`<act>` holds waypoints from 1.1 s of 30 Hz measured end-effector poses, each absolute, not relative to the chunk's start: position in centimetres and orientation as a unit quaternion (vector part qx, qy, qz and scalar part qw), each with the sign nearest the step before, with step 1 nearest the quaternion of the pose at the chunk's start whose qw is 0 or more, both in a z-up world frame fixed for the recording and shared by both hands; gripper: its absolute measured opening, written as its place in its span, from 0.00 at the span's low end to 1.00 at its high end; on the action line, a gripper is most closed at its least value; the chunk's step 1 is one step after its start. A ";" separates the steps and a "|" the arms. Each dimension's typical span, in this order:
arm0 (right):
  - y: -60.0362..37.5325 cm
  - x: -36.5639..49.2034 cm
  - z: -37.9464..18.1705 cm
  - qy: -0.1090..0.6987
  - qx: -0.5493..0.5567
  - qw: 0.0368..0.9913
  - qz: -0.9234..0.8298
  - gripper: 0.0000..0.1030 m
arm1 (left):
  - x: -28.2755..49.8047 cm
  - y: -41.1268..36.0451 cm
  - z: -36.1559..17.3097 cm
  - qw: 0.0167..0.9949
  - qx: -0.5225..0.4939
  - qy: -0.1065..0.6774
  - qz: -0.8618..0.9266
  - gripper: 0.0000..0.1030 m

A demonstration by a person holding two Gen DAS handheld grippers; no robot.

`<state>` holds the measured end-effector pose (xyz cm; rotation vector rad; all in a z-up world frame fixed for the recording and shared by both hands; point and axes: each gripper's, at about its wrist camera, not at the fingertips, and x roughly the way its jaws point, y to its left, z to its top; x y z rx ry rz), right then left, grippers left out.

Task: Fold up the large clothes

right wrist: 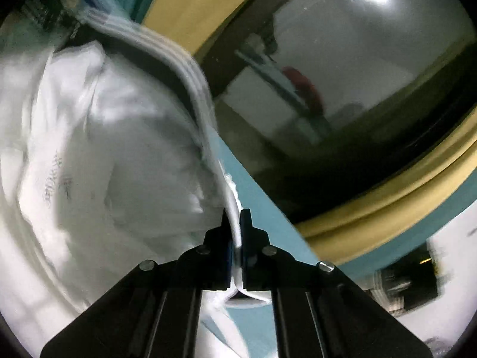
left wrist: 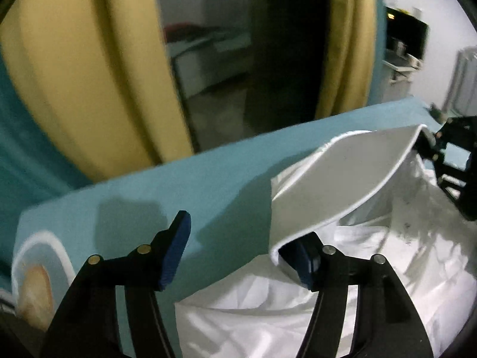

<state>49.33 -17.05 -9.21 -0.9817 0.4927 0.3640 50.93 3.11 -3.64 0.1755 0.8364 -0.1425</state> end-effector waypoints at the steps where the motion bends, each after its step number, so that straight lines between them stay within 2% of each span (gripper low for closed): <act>1: -17.1 48.9 -10.0 0.234 -0.479 0.829 0.168 0.02 | 50.7 2.7 -3.4 0.907 0.085 0.406 -0.077 0.65; 4: -17.7 48.9 -12.3 0.268 -0.470 0.819 0.190 0.03 | 49.5 1.8 -2.8 0.898 0.076 0.419 -0.109 0.65; 5: -18.1 48.9 -12.6 0.284 -0.450 0.820 0.210 0.08 | 48.8 1.8 -2.6 0.896 0.076 0.422 -0.117 0.65; 9: -19.2 49.5 -11.4 0.318 -0.371 0.833 0.261 0.12 | 46.9 2.3 -0.9 0.896 0.070 0.414 -0.143 0.65; 14: -21.4 50.6 -9.8 0.363 -0.276 0.829 0.325 0.19 | 49.0 3.1 -0.2 0.912 0.035 0.382 -0.145 0.68; 17: -22.1 50.3 -9.8 0.377 -0.256 0.821 0.345 0.24 | 51.6 2.3 -2.4 0.904 0.029 0.405 -0.133 0.68; 19: -22.5 50.1 -9.7 0.386 -0.251 0.818 0.345 0.32 | 53.3 1.4 -5.4 0.878 0.037 0.457 -0.135 0.68; 21: -25.2 49.9 -9.7 0.395 -0.229 0.816 0.353 0.40 | 53.4 0.8 -7.3 0.866 0.056 0.477 -0.143 0.68; 23: -27.4 50.4 -8.2 0.398 -0.177 0.820 0.371 0.62 | 53.1 0.5 -8.2 0.860 0.072 0.480 -0.157 0.68; 25: -29.9 51.1 -6.8 0.386 -0.116 0.835 0.374 0.79 | 52.8 0.7 -8.7 0.857 0.075 0.481 -0.168 0.68; 26: -30.7 51.9 -6.6 0.383 -0.094 0.840 0.372 0.82 | 52.8 0.9 -8.7 0.856 0.075 0.481 -0.172 0.68; 29: -31.8 55.3 -7.2 0.415 -0.036 0.833 0.365 0.82 | 53.1 1.8 -9.0 0.852 0.067 0.485 -0.183 0.70; 33: -31.0 58.3 -11.5 0.505 0.064 0.746 0.430 0.82 | 53.5 2.6 -9.6 0.844 0.040 0.496 -0.200 0.73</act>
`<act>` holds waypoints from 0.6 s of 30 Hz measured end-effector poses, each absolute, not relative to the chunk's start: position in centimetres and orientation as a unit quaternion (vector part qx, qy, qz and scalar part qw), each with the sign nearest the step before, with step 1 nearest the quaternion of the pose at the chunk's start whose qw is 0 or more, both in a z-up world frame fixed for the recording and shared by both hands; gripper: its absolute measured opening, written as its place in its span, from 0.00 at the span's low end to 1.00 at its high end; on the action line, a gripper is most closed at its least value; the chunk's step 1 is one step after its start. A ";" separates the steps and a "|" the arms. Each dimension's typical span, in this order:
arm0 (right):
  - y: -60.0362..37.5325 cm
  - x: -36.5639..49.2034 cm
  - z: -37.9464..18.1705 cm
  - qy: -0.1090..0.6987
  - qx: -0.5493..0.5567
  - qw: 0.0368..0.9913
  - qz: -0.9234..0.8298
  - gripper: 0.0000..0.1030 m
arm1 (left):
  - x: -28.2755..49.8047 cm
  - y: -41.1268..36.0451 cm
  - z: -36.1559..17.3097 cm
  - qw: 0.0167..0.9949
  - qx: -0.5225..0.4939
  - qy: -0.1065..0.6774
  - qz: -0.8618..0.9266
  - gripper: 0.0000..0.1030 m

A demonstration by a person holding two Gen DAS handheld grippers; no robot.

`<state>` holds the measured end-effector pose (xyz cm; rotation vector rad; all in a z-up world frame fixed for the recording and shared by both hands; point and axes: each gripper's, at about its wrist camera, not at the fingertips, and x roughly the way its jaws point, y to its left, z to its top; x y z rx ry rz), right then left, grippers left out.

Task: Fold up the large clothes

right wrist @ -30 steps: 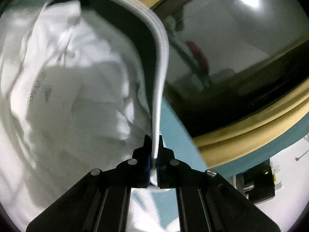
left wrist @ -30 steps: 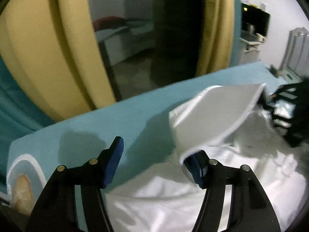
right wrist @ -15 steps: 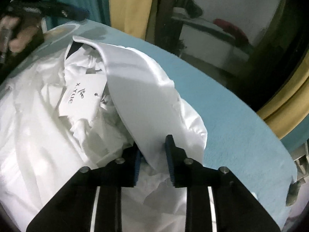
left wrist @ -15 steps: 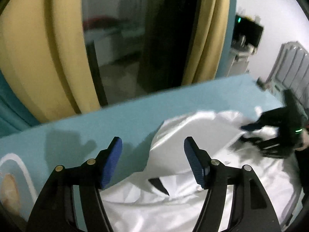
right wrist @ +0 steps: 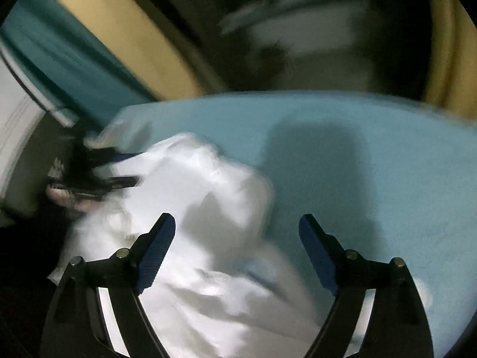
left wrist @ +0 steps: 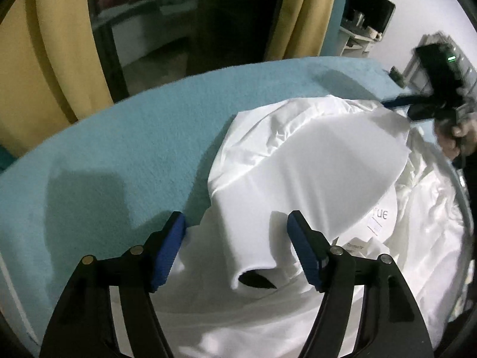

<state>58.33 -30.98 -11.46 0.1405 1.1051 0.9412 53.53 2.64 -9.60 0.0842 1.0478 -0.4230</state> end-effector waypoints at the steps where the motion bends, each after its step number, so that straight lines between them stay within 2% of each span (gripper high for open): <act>1: -30.5 58.6 -12.4 0.519 0.078 0.729 0.440 0.79 | 53.5 2.7 -9.6 0.844 0.038 0.495 -0.204 0.73; 2: -30.0 58.4 -12.3 0.504 0.076 0.732 0.452 0.51 | 53.5 2.8 -9.8 0.845 0.040 0.492 -0.206 0.74; 3: -29.4 58.3 -12.4 0.507 0.068 0.724 0.463 0.30 | 53.1 2.8 -10.1 0.846 0.042 0.490 -0.207 0.74; 4: -28.5 57.9 -12.6 0.517 0.048 0.719 0.462 0.13 | 52.9 2.6 -10.2 0.847 0.047 0.486 -0.209 0.74; 5: -27.3 57.3 -12.5 0.515 0.015 0.725 0.457 0.12 | 52.7 2.5 -10.4 0.849 0.052 0.482 -0.209 0.74; 6: -26.1 56.3 -12.2 0.504 -0.023 0.730 0.462 0.12 | 52.4 2.0 -10.5 0.851 0.064 0.477 -0.211 0.68; 7: -25.1 55.5 -11.5 0.484 -0.056 0.749 0.450 0.10 | 52.2 1.2 -10.4 0.851 0.071 0.471 -0.222 0.57; 8: -24.1 54.8 -10.6 0.456 -0.102 0.778 0.421 0.09 | 52.0 0.7 -9.9 0.852 0.075 0.466 -0.225 0.37; 9: -23.1 53.4 -9.2 0.408 -0.167 0.814 0.379 0.08 | 51.9 0.3 -9.6 0.861 0.092 0.456 -0.207 0.28; 13: -19.2 47.1 -6.2 0.206 -0.373 0.864 0.267 0.08 | 51.2 -1.1 -7.3 0.903 0.161 0.373 -0.140 0.21; 16: -17.3 43.1 -8.8 0.117 -0.487 0.841 0.204 0.08 | 49.5 -2.1 -6.0 0.924 0.193 0.311 -0.112 0.21; 18: -16.9 41.3 -10.8 0.093 -0.522 0.828 0.184 0.08 | 47.7 -2.6 -5.9 0.926 0.225 0.284 -0.106 0.21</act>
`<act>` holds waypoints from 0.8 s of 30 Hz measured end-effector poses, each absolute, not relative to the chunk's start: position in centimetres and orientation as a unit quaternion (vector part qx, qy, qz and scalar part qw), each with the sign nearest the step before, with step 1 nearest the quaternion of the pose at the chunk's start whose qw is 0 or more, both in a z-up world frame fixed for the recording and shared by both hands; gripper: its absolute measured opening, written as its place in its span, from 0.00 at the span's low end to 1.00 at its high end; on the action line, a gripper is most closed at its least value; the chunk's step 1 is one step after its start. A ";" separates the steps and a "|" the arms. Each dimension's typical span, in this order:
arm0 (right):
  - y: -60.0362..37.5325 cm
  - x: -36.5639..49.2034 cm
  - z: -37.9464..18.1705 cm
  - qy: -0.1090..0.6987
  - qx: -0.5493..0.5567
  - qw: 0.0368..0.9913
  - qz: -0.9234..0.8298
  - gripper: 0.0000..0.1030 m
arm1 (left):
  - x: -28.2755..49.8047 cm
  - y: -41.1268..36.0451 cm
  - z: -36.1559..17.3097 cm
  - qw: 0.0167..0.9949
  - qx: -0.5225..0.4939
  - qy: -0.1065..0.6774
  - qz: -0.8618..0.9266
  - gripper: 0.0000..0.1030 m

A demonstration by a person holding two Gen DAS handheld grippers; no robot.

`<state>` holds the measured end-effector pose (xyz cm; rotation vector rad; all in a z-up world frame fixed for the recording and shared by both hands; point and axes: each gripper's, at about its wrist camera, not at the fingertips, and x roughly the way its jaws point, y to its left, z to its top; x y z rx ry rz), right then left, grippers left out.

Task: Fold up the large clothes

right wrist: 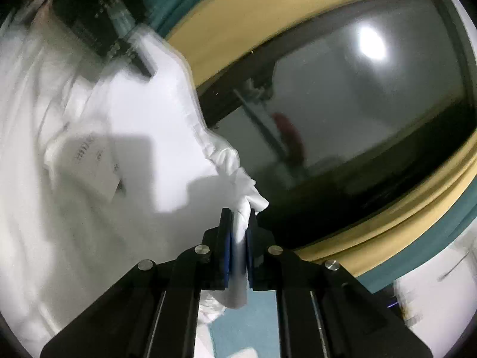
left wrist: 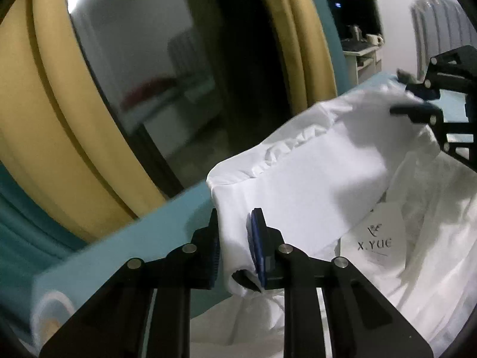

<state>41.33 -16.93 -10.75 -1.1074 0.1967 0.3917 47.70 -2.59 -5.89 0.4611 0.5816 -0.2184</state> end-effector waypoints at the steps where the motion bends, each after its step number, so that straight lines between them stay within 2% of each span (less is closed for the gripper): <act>1: -17.1 40.2 -11.9 0.084 -0.530 0.824 0.179 0.10 | 46.5 -3.0 -6.1 0.924 0.244 0.273 -0.110 0.21; 6: -19.1 37.2 -13.8 0.105 -0.533 0.820 0.181 0.18 | 42.8 -3.8 -7.1 0.913 0.288 0.266 -0.110 0.23; 15: -22.8 33.2 -11.2 0.189 -0.430 0.846 0.251 0.21 | 37.9 -2.4 -6.6 0.910 0.256 0.302 -0.128 0.23; 22: -24.8 32.7 -9.8 0.242 -0.351 0.864 0.268 0.29 | 34.6 -1.8 -7.6 0.904 0.230 0.336 -0.135 0.23; 23: -24.9 32.4 -9.7 0.255 -0.340 0.863 0.272 0.29 | 33.9 -1.7 -7.7 0.903 0.226 0.342 -0.133 0.27; 24: -24.5 32.2 -9.6 0.265 -0.332 0.862 0.276 0.29 | 33.6 -1.4 -7.7 0.902 0.220 0.346 -0.133 0.36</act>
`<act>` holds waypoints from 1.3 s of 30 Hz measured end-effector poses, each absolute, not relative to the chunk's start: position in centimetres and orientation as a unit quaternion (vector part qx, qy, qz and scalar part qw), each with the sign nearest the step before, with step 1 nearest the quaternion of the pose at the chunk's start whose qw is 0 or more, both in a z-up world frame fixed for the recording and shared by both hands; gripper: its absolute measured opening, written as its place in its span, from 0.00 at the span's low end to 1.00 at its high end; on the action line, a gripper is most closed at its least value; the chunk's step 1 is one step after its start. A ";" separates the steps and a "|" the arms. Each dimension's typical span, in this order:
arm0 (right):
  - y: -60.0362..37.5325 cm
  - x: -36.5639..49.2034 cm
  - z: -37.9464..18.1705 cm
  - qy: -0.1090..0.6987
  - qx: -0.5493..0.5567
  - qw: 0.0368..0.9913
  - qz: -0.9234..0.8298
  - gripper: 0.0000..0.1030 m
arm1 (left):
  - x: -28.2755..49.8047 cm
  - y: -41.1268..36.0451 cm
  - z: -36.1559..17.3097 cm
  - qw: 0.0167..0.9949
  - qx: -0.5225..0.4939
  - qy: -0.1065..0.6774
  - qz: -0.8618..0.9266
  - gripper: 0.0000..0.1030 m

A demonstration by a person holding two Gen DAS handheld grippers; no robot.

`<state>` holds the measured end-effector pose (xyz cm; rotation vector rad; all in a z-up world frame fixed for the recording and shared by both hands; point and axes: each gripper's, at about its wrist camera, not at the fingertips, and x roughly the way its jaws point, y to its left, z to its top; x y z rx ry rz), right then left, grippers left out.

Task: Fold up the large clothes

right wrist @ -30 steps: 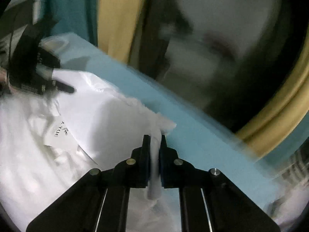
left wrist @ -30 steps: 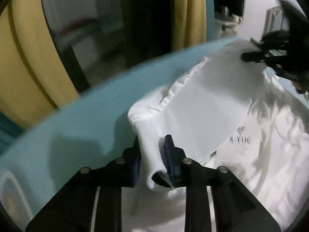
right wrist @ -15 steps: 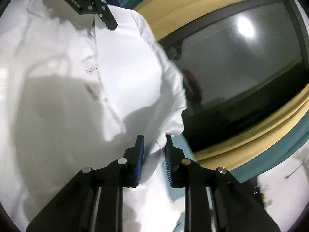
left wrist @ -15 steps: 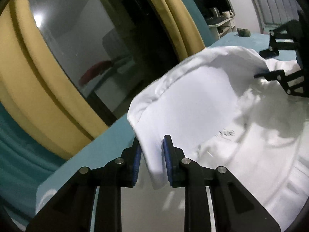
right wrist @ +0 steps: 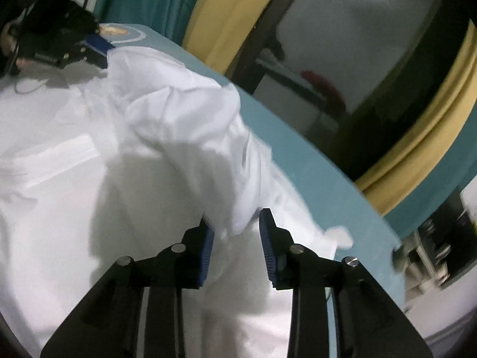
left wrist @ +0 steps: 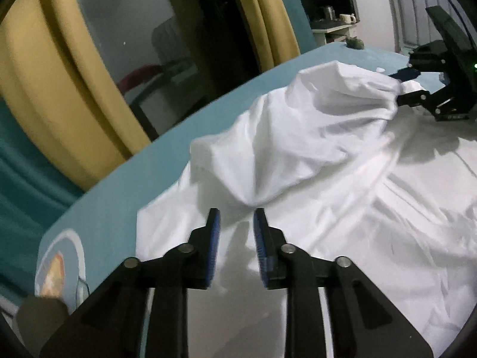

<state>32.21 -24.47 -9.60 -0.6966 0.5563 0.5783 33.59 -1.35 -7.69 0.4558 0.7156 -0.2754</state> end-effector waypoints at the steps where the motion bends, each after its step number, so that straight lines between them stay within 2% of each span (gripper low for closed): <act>1: -24.5 32.0 -9.4 0.277 -0.319 0.862 0.280 0.29 | 33.2 -1.1 -7.6 0.902 0.213 0.349 -0.136 0.39; 3: -25.5 31.3 -8.8 0.291 -0.282 0.869 0.283 0.31 | 32.5 -0.5 -7.3 0.905 0.190 0.353 -0.142 0.42; 4: -25.9 30.9 -8.4 0.295 -0.257 0.874 0.290 0.36 | 32.2 -0.3 -7.1 0.907 0.179 0.354 -0.143 0.42; 6: -26.5 30.9 -7.1 0.288 -0.197 0.884 0.310 0.50 | 31.9 0.1 -6.8 0.911 0.154 0.355 -0.141 0.43; 8: -25.4 31.6 -5.8 0.280 -0.146 0.888 0.335 0.74 | 32.1 0.2 -6.4 0.916 0.132 0.353 -0.137 0.43; 11: -23.2 33.7 -5.5 0.302 -0.095 0.873 0.370 0.77 | 32.2 -0.4 -5.7 0.920 0.122 0.346 -0.136 0.43; 13: -20.9 35.9 -6.0 0.322 -0.103 0.871 0.357 0.77 | 32.2 -1.1 -4.8 0.924 0.118 0.334 -0.143 0.43; 15: -19.0 37.8 -7.2 0.338 -0.113 0.865 0.352 0.72 | 31.9 -1.5 -4.3 0.927 0.116 0.327 -0.146 0.43; 16: -18.6 38.1 -7.8 0.344 -0.113 0.861 0.357 0.45 | 31.8 -1.8 -4.1 0.928 0.116 0.324 -0.147 0.43; 17: -17.8 38.2 -8.3 0.354 -0.118 0.854 0.362 0.11 | 31.8 -1.9 -4.0 0.928 0.116 0.323 -0.146 0.43; 18: -16.9 37.8 -8.8 0.361 -0.127 0.852 0.357 0.03 | 31.8 -2.1 -4.0 0.928 0.118 0.324 -0.145 0.43; 34: -17.9 29.6 -10.9 0.370 -0.191 0.833 0.365 0.04 | 36.7 -3.9 -5.8 0.917 0.086 0.369 -0.123 0.43; 37: -18.9 29.3 -11.1 0.378 -0.164 0.846 0.338 0.13 | 37.3 -4.4 -6.9 0.908 0.087 0.393 -0.117 0.43; 39: -19.9 28.6 -10.4 0.365 -0.160 0.865 0.304 0.28 | 37.0 -4.4 -7.0 0.909 0.089 0.390 -0.119 0.43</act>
